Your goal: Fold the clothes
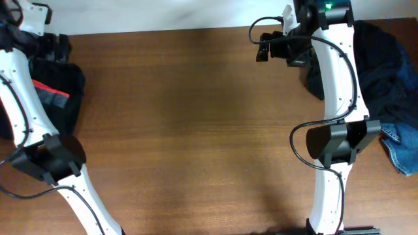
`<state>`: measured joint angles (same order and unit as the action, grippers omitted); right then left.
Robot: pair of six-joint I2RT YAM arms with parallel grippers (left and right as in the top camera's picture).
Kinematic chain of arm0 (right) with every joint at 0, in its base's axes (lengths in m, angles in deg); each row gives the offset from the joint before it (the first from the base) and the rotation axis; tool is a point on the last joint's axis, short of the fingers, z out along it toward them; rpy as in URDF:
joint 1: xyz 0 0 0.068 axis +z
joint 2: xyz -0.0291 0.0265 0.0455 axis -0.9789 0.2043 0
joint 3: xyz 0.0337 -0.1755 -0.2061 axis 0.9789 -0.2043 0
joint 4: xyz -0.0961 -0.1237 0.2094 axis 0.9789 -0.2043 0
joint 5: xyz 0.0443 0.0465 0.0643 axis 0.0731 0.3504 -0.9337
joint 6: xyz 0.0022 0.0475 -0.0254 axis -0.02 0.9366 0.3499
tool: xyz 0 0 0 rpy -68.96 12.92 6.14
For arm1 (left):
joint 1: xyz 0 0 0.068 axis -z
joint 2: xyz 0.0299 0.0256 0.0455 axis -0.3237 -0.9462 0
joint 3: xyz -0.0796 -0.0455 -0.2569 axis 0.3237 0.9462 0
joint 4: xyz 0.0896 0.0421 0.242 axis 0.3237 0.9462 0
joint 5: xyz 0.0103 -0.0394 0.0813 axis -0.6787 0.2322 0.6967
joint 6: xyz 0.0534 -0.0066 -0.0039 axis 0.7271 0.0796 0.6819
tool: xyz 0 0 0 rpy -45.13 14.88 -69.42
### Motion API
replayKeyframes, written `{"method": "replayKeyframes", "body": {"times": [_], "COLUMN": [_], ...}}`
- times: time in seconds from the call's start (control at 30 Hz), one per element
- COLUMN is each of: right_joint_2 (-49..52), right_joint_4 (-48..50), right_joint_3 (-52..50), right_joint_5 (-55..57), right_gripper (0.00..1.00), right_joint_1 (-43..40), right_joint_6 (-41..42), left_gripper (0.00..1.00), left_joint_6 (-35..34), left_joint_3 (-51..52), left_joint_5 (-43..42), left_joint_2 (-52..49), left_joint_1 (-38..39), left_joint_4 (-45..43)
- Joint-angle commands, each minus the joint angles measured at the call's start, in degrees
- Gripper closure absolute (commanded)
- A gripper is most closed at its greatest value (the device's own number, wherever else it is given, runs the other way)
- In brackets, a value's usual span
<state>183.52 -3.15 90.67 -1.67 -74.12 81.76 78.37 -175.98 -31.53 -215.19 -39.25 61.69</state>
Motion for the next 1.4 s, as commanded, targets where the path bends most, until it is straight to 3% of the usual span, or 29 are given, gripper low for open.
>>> {"method": "replayKeyframes", "body": {"times": [0.0, 0.3, 0.63, 1.07, 1.37], "right_joint_2": [-0.46, -1.36, -9.55, -21.90, -22.18], "right_joint_4": [0.13, -3.13, -5.03, -5.03, -5.01], "right_joint_3": [0.46, 2.56, 3.30, 3.28, 3.28], "right_joint_5": [3.98, 13.49, 22.27, 18.38, 18.36], "right_gripper": [0.01, 0.01, 0.01, 0.01, 0.01], "right_joint_1": [-0.11, -0.11, -0.22, -14.34, -15.37], "right_joint_6": [-0.96, -0.83, -0.70, 2.71, 2.71], "left_gripper": [0.01, 0.01, 0.01, 0.01, 0.01], "left_joint_6": [-2.78, -6.58, -11.23, -14.43, -14.43], "left_joint_3": [-4.39, -11.52, -13.68, -13.68, -13.66], "left_joint_5": [-5.20, -5.25, -5.27, -4.98, -3.10], "left_joint_2": [-0.15, -0.15, -0.15, -0.15, -0.17], "left_joint_1": [2.45, 10.64, 19.37, 26.32, 26.32], "left_joint_4": [3.08, 12.79, 16.65, 20.96, 20.98]}}
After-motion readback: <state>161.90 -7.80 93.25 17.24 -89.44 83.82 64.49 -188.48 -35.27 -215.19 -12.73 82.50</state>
